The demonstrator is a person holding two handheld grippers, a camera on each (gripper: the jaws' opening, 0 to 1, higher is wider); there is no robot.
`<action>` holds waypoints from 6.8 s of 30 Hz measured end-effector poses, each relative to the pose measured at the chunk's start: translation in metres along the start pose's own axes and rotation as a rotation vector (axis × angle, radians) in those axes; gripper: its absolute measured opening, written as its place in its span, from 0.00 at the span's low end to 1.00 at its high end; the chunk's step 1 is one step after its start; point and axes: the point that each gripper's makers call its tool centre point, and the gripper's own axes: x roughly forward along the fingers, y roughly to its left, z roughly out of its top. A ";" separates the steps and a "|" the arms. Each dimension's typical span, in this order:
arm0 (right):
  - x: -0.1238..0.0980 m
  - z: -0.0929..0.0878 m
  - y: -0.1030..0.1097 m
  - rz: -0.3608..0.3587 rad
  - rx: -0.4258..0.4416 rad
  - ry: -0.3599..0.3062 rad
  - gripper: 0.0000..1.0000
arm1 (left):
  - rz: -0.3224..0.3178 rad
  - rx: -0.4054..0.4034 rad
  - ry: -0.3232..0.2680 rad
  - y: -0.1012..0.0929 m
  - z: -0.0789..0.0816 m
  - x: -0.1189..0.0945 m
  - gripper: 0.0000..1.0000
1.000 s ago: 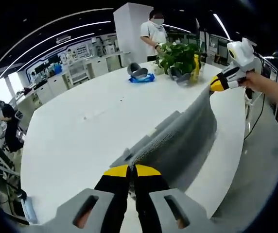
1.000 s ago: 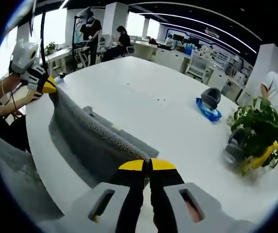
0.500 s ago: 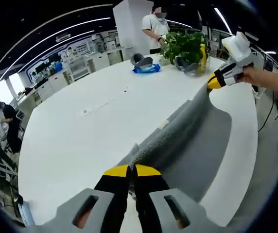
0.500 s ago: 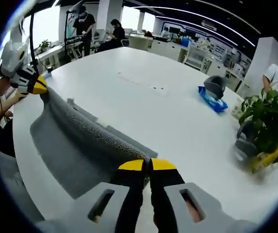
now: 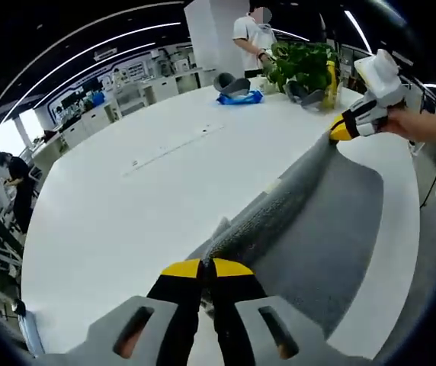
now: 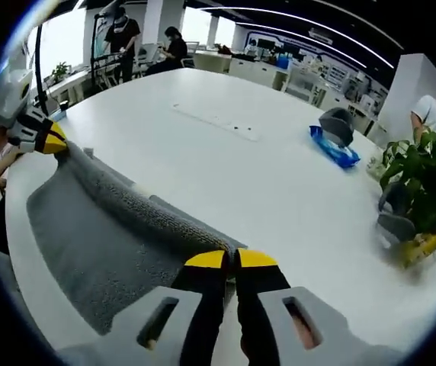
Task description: Fold the towel on the table until its edges align and the towel forms a compact rectangular stack.
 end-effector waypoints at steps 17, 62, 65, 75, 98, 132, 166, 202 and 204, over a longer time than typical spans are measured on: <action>-0.018 -0.001 -0.005 -0.020 0.005 -0.030 0.00 | 0.019 0.025 -0.023 0.002 0.003 -0.008 0.05; -0.042 -0.102 0.062 0.083 0.120 0.333 0.00 | -0.171 0.064 0.166 -0.015 -0.033 0.036 0.01; -0.041 -0.102 0.062 0.103 0.132 0.354 0.00 | -0.163 0.073 0.173 -0.019 -0.034 0.034 0.01; -0.034 -0.098 0.055 0.137 0.070 0.373 0.00 | -0.158 0.070 0.199 -0.024 -0.040 0.026 0.01; -0.014 -0.083 0.027 0.146 -0.003 0.413 0.00 | -0.157 0.118 0.225 -0.076 -0.074 -0.020 0.01; 0.001 -0.072 0.013 0.132 -0.023 0.409 0.00 | -0.271 0.181 0.290 -0.145 -0.090 -0.052 0.01; 0.021 -0.053 0.000 0.140 -0.052 0.414 0.00 | -0.340 0.203 0.286 -0.181 -0.086 -0.057 0.01; 0.040 -0.030 -0.006 0.149 -0.156 0.396 0.00 | -0.405 0.230 0.246 -0.216 -0.067 -0.047 0.01; 0.043 -0.028 -0.007 0.146 -0.163 0.395 0.00 | -0.414 0.236 0.245 -0.220 -0.066 -0.046 0.01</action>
